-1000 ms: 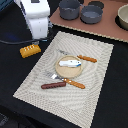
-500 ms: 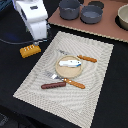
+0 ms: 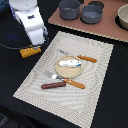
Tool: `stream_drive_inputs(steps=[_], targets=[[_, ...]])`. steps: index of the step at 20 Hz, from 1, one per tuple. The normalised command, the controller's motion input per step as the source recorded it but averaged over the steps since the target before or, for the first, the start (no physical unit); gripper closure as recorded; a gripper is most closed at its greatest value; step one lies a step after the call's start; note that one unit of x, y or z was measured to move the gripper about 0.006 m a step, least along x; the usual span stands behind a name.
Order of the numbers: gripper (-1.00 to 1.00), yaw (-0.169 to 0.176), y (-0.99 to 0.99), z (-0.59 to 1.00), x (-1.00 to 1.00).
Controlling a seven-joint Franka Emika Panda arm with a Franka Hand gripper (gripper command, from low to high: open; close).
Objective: Interact with the objects in diverse but meaningful ways.
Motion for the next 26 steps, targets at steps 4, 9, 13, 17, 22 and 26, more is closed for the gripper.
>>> stream_drive_inputs(steps=[4, 9, 13, 17, 22, 26], targets=[[-1.00, 0.000, 0.00, -0.47, -0.29], [-1.00, 0.000, 0.00, -0.49, -0.32], [1.00, 0.000, 0.00, -0.51, -0.33], [1.00, 0.000, 0.00, -0.50, -0.33], [1.00, 0.000, 0.00, -0.43, -0.31], [1.00, 0.004, 0.01, -0.34, -0.27]])
